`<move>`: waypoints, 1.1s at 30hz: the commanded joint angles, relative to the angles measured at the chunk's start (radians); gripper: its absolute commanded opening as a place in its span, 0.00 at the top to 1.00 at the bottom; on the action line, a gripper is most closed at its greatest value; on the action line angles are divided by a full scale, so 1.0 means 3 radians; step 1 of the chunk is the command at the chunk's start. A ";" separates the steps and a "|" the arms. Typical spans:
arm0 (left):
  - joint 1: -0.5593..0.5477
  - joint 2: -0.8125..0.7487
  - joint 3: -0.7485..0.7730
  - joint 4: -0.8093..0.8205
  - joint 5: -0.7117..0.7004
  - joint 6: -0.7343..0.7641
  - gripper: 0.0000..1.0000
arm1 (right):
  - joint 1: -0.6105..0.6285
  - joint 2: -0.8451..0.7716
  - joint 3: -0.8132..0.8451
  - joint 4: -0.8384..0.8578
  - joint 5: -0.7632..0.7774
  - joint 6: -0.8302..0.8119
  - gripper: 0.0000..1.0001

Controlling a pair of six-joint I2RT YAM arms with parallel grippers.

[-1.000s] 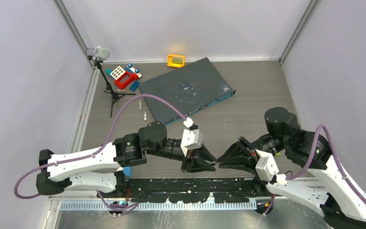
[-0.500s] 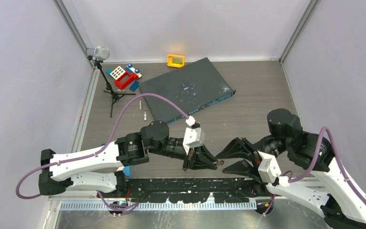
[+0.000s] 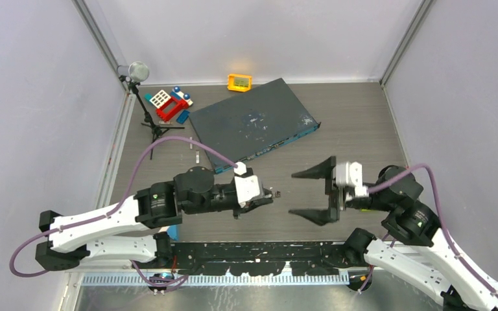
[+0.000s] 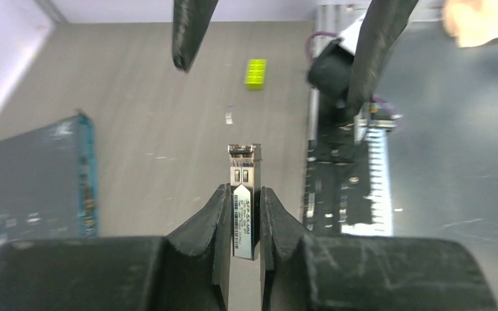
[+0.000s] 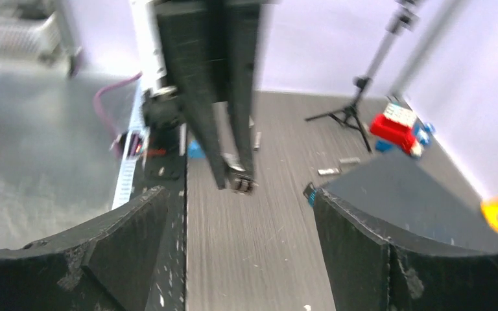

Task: Insert the plug into the switch port
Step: Pick up the plug from the center of the board.

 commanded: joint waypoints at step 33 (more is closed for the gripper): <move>0.0013 -0.0623 -0.0074 -0.1005 -0.0002 0.0945 1.00 | 0.0657 0.0774 0.0064 0.0504 0.1303 0.0743 0.26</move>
